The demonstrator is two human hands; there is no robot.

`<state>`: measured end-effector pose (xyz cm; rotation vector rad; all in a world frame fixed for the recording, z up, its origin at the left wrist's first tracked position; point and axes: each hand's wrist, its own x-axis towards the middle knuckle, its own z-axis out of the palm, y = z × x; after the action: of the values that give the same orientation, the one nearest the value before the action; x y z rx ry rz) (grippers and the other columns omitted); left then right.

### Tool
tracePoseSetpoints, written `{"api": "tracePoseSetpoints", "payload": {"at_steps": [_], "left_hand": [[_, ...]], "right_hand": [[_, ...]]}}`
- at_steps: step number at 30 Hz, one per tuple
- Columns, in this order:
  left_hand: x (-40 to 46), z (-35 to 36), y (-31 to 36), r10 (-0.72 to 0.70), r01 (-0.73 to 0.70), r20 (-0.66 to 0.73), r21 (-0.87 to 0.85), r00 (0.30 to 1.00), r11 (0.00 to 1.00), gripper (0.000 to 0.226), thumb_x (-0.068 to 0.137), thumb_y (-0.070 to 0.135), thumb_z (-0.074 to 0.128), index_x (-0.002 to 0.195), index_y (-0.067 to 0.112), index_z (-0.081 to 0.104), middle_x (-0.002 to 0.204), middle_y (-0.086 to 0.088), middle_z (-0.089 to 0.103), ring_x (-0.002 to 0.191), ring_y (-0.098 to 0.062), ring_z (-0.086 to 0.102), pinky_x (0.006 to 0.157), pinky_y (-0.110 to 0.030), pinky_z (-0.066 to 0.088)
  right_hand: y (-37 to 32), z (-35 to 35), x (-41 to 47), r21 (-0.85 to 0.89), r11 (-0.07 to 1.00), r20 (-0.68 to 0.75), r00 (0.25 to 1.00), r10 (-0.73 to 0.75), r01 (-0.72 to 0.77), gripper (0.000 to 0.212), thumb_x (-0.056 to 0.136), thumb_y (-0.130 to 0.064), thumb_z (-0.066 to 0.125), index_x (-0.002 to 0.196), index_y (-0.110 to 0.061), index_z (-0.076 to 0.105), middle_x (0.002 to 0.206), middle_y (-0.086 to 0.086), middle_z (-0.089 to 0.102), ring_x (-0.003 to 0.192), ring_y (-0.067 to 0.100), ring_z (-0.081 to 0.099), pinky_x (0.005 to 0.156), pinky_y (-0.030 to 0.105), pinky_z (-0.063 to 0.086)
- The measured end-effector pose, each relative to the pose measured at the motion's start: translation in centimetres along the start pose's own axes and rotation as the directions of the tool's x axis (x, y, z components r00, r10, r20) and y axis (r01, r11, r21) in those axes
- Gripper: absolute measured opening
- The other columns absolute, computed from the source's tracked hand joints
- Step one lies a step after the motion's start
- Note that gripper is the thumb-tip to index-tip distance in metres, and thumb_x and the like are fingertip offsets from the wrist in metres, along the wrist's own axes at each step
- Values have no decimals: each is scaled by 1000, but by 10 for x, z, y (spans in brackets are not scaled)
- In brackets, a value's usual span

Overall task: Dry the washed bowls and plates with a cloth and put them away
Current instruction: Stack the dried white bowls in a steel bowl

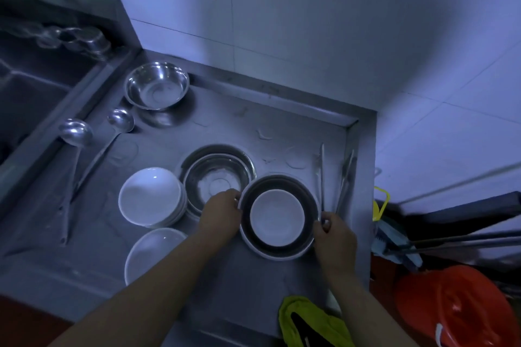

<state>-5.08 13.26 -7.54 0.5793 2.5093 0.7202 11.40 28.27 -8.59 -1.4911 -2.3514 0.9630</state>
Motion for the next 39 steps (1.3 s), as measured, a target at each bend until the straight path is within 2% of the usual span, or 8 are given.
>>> {"api": "tracePoseSetpoints", "payload": {"at_steps": [6,10,12,18,25,29,35,39], "left_hand": [[4,-60,3,-15,7,-68,-118,998,993,24,76,10,63,96,20,70,80,-2,70,78,-21,64,66,-26,43],[19,-113,-3,2,-29,-146,-187,989,982,30,71,5,65,93,24,72,67,9,63,66,-13,61,60,-21,43],[32,-141,-13,-21,-19,-162,-242,986,970,32,72,4,64,91,30,67,65,13,61,64,-11,61,60,-18,44],[100,-225,-68,-1,-71,-149,-478,989,876,37,75,-6,65,83,30,65,58,10,64,54,-2,65,55,-19,56],[204,-294,-143,40,-98,-163,-365,986,926,35,72,3,66,85,36,65,62,14,65,53,-4,62,52,-20,49],[261,-309,-178,15,-43,-83,-352,996,935,29,72,-1,64,95,16,69,76,-5,67,74,-24,66,76,-39,56],[317,-306,-210,151,-166,-119,-122,981,979,27,74,2,60,96,12,71,85,-8,69,82,-24,63,66,-23,39],[336,-301,-220,218,-230,-132,-83,967,970,11,69,-4,55,69,3,63,60,-5,58,61,-22,53,49,-17,29]], "right_hand": [[-57,-8,3,177,983,-31,999,-37,42,12,84,-10,63,93,-12,70,72,3,67,72,19,59,65,29,39],[-113,-5,14,219,967,-42,991,-124,130,11,84,-13,61,82,-23,65,63,-4,62,63,11,58,60,18,42],[-144,4,23,251,956,-46,988,-146,153,11,84,-10,61,82,-20,65,61,-5,61,61,13,59,60,24,46],[-253,57,57,131,948,-63,956,-285,291,9,86,-15,61,84,-18,69,55,-7,57,57,12,55,59,25,42],[-352,154,93,-40,967,-64,965,-254,252,13,89,-18,59,93,-13,71,74,3,68,72,19,62,66,24,41],[-384,207,117,-42,980,-66,978,-198,195,13,88,-18,60,96,-15,70,82,3,70,74,16,61,71,20,40],[-396,262,142,-167,971,-49,982,-183,172,14,91,-18,54,95,-11,66,71,-1,59,72,21,59,68,28,45],[-398,285,152,-298,939,-10,983,-185,174,19,93,-19,50,97,-6,63,83,10,67,80,30,63,73,36,51]]}}
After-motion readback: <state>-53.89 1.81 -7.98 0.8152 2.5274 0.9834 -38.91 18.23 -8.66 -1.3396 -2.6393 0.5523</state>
